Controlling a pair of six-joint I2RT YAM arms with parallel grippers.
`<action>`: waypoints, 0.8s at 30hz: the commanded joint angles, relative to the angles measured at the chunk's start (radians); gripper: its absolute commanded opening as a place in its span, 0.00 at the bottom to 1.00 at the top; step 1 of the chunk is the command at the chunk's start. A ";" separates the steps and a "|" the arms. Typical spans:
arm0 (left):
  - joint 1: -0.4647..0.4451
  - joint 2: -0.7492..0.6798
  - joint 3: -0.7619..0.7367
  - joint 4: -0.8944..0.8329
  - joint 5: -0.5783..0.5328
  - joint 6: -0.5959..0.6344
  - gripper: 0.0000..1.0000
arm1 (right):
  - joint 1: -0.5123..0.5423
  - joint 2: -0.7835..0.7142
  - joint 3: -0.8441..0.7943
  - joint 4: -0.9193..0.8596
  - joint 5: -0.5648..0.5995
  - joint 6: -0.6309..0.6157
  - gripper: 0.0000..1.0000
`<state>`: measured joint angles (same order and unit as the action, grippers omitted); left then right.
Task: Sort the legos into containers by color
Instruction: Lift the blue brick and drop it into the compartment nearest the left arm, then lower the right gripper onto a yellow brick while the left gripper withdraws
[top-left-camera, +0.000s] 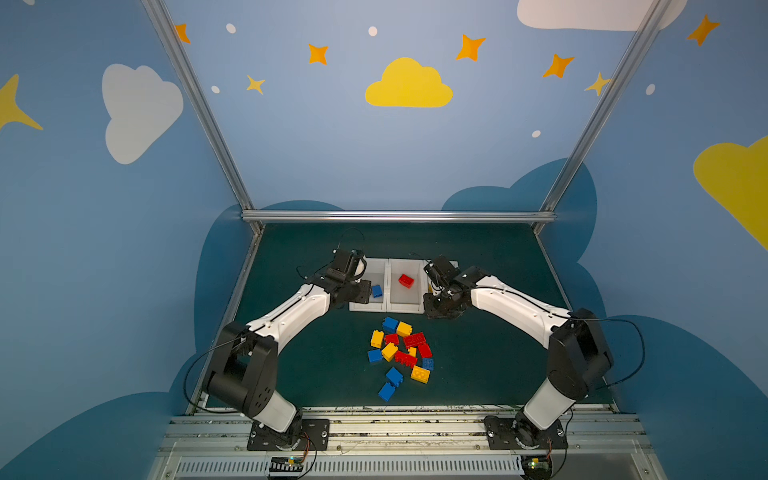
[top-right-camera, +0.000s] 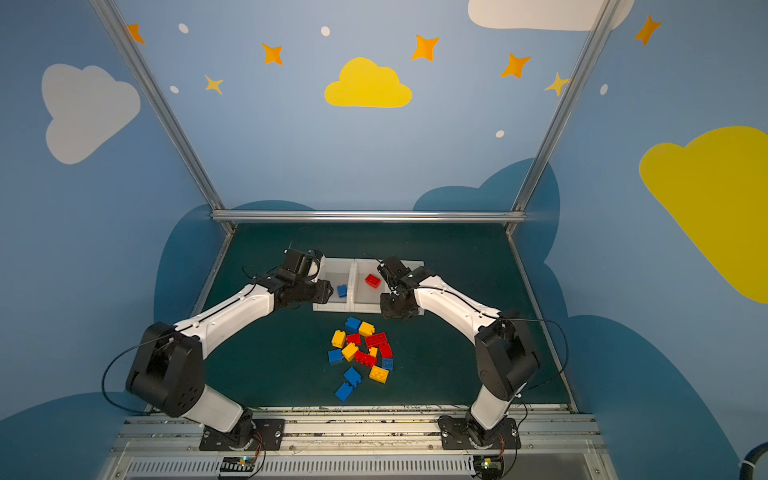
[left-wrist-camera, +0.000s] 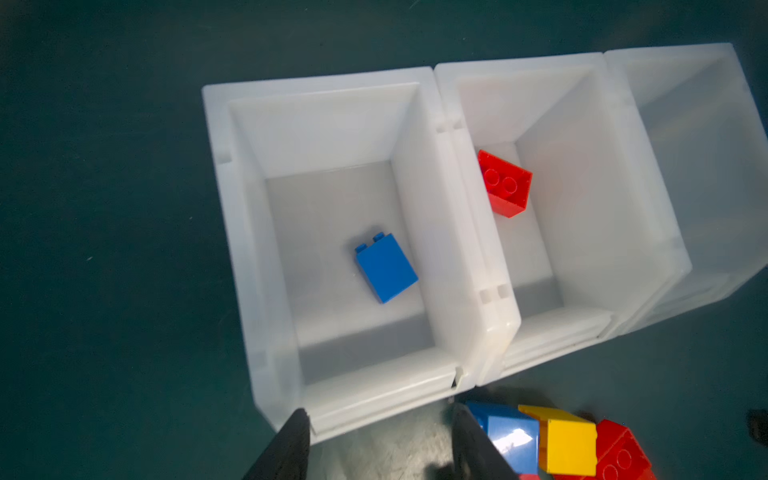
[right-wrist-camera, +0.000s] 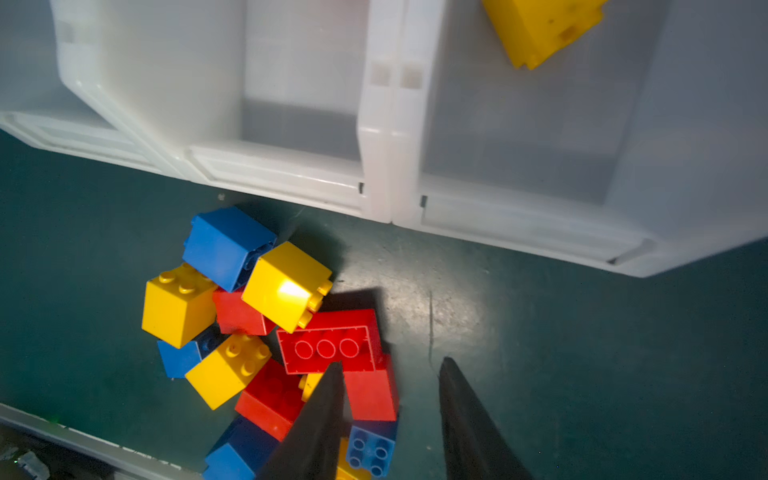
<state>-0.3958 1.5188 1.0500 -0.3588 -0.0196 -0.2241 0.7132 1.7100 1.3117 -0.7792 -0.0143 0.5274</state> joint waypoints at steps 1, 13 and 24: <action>0.014 -0.085 -0.065 -0.012 -0.040 -0.050 0.57 | 0.034 0.058 0.058 0.000 -0.021 -0.025 0.45; 0.043 -0.364 -0.302 -0.025 -0.091 -0.141 0.60 | 0.132 0.197 0.137 0.052 -0.099 -0.368 0.61; 0.044 -0.456 -0.392 -0.011 -0.104 -0.180 0.61 | 0.146 0.287 0.181 0.046 -0.099 -0.518 0.59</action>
<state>-0.3553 1.0737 0.6647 -0.3721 -0.1131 -0.3866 0.8509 1.9686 1.4677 -0.7185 -0.1169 0.0628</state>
